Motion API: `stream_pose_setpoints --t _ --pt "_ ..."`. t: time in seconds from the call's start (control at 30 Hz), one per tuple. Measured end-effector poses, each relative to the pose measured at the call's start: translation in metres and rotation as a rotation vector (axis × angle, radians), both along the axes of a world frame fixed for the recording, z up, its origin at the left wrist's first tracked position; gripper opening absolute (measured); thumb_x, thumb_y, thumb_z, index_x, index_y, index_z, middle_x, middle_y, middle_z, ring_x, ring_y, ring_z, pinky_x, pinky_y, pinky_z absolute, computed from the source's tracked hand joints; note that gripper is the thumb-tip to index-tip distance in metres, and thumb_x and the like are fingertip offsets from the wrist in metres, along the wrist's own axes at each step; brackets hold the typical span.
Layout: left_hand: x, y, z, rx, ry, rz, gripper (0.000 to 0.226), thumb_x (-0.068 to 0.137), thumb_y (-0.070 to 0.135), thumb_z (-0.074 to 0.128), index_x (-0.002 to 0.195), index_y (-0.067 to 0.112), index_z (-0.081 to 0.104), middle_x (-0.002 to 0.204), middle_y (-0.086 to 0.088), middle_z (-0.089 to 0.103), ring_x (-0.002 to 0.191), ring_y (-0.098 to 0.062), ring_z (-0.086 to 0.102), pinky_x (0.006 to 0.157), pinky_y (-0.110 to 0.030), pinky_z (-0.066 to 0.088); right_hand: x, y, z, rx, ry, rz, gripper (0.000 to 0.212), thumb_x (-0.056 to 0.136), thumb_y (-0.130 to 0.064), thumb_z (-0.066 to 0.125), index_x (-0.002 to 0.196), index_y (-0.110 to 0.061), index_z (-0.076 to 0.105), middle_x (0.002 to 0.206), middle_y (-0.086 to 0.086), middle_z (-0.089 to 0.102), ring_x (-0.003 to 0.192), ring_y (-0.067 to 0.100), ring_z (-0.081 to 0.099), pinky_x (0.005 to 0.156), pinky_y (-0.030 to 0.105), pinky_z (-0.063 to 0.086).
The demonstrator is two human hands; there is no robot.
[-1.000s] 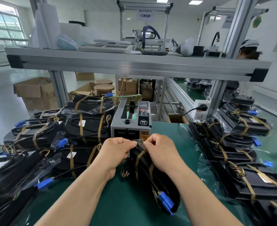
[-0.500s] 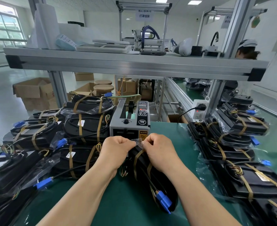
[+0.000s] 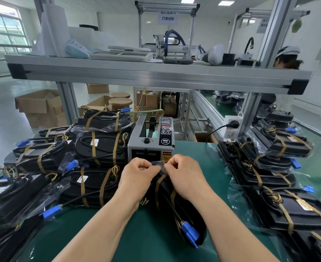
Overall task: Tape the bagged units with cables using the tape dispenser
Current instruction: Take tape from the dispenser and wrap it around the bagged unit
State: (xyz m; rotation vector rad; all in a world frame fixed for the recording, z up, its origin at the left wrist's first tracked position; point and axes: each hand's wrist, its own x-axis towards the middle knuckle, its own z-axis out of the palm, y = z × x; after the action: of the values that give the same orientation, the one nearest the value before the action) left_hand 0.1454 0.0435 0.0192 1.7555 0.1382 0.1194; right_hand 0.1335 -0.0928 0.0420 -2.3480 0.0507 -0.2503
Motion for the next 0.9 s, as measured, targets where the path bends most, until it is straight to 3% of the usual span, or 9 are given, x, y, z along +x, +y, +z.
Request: stream_pose_setpoints --t 0.1,0.27,0.4,0.5,0.57,0.67,0.77,0.83,0.9 --pt "-0.001 -0.002 -0.002 -0.143 0.035 -0.011 0.019 0.078 0.027 0.082 0.083 0.014 0.069 0.055 0.006 0.068 0.045 -0.002 0.06 0.042 -0.014 0.044 0.0 0.0 0.0 -0.017 -0.006 0.003 0.019 0.096 -0.029 0.057 0.08 -0.02 0.063 0.082 -0.007 0.064 0.081 0.013 0.058 0.072 0.032 0.048" --pt "0.004 0.0 -0.004 -0.215 0.064 0.022 0.024 0.086 0.023 0.076 0.068 0.011 0.065 0.041 0.008 0.051 0.032 -0.001 0.042 0.035 -0.013 0.034 0.001 -0.001 -0.001 -0.023 -0.014 0.009 0.02 0.097 -0.029 0.056 0.078 -0.022 0.06 0.08 -0.01 0.062 0.076 0.008 0.055 0.065 0.028 0.044" --pt "0.002 0.001 -0.006 -0.189 0.054 -0.014 0.02 0.083 0.027 0.079 0.075 0.013 0.067 0.048 0.008 0.059 0.04 -0.001 0.053 0.041 -0.015 0.042 0.002 -0.002 -0.001 -0.007 -0.005 0.014 0.02 0.098 -0.031 0.054 0.081 -0.021 0.061 0.082 -0.008 0.063 0.079 0.011 0.057 0.071 0.032 0.049" --pt "-0.003 0.001 -0.005 -0.185 0.066 -0.058 0.029 0.071 0.033 0.087 0.088 0.017 0.07 0.074 0.0 0.075 0.067 -0.015 0.072 0.059 -0.027 0.057 0.002 0.001 0.001 0.035 0.003 0.0 0.025 0.1 -0.039 0.047 0.086 -0.023 0.06 0.086 -0.006 0.065 0.085 0.015 0.059 0.076 0.034 0.049" --pt "-0.005 0.002 -0.006 -0.179 0.069 -0.052 0.029 0.07 0.033 0.088 0.088 0.018 0.071 0.075 0.0 0.074 0.067 -0.013 0.071 0.058 -0.025 0.055 0.002 0.002 0.003 0.058 0.029 0.002 0.03 0.1 -0.048 0.044 0.09 -0.025 0.06 0.089 -0.007 0.065 0.087 0.015 0.059 0.081 0.036 0.05" --pt "-0.005 0.003 -0.005 -0.203 0.08 -0.009 0.012 0.085 0.024 0.076 0.077 0.016 0.071 0.054 0.009 0.063 0.043 0.001 0.054 0.043 -0.014 0.042 -0.002 0.005 0.005 0.064 0.095 0.042 0.05 0.087 -0.073 0.049 0.099 -0.026 0.06 0.095 -0.009 0.065 0.089 0.011 0.061 0.085 0.037 0.054" --pt "-0.004 0.006 -0.002 -0.236 0.123 0.005 0.026 0.093 0.018 0.065 0.069 0.019 0.074 0.051 0.007 0.062 0.037 0.002 0.049 0.038 -0.013 0.039 -0.009 0.011 0.007 -0.026 0.184 0.095 0.086 0.058 -0.09 0.057 0.116 -0.026 0.055 0.107 -0.011 0.064 0.097 0.011 0.062 0.087 0.037 0.054" --pt "-0.006 0.01 0.001 -0.263 0.133 -0.013 0.027 0.093 0.02 0.066 0.067 0.017 0.074 0.048 0.007 0.06 0.038 0.002 0.051 0.038 -0.013 0.039 -0.011 0.013 0.008 -0.079 0.221 0.112 0.095 0.049 -0.087 0.068 0.121 -0.026 0.053 0.11 -0.011 0.064 0.1 0.011 0.062 0.087 0.035 0.054" --pt "-0.011 0.015 0.003 -0.258 0.126 -0.047 0.026 0.092 0.025 0.067 0.07 0.017 0.076 0.051 0.008 0.061 0.045 -0.001 0.054 0.044 -0.016 0.042 -0.012 0.013 0.01 -0.105 0.246 0.13 0.086 0.048 -0.076 0.078 0.116 -0.028 0.057 0.102 -0.012 0.067 0.094 0.01 0.064 0.084 0.035 0.055"
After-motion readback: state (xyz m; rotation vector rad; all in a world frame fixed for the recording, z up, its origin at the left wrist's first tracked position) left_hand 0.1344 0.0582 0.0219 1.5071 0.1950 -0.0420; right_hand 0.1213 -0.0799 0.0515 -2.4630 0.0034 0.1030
